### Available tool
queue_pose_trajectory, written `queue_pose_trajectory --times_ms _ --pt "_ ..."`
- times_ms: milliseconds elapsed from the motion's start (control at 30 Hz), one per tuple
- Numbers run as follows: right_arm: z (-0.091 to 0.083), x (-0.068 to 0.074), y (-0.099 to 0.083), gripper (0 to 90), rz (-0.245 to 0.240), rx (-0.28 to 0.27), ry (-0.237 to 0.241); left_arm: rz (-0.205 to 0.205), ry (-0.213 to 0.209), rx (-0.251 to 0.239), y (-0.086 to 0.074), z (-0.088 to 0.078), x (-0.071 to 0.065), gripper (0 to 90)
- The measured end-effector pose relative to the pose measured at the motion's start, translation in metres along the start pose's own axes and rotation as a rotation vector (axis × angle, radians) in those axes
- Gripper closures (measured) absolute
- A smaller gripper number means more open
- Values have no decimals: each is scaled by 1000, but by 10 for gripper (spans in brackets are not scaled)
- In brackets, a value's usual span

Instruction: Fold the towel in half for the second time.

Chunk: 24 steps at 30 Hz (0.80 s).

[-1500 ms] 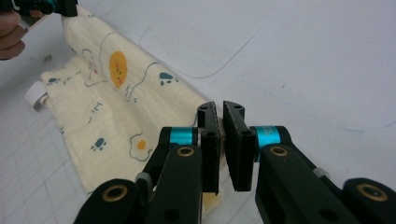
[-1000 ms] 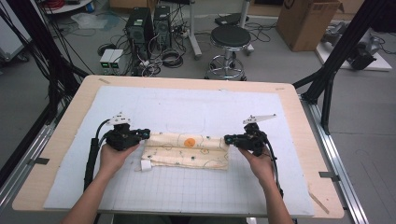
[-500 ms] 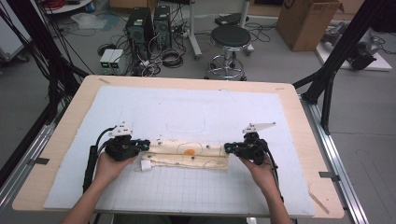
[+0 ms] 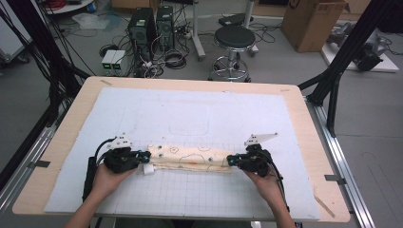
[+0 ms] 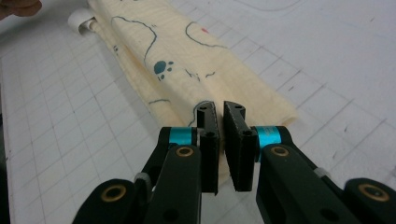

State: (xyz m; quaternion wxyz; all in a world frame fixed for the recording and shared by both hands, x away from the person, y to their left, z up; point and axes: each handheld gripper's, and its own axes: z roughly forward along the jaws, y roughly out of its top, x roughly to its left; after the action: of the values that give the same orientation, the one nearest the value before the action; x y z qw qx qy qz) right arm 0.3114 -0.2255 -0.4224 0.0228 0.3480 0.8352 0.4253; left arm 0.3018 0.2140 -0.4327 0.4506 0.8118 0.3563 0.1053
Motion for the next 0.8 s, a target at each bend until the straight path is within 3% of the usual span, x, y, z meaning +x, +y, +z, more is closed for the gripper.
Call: queue_pose_trajectory --times_ms 533,667,800 --pt "1 4 -18 826 -1 18 12 3 -20 20 -13 -5 -8 802" --pt "-1 6 -18 716 13 1 8 -11 -19 4 -12 -7 -8 698" --pt "-10 9 -11 599 6 -61 37 -23 -25 -50 -6 -16 -7 609"
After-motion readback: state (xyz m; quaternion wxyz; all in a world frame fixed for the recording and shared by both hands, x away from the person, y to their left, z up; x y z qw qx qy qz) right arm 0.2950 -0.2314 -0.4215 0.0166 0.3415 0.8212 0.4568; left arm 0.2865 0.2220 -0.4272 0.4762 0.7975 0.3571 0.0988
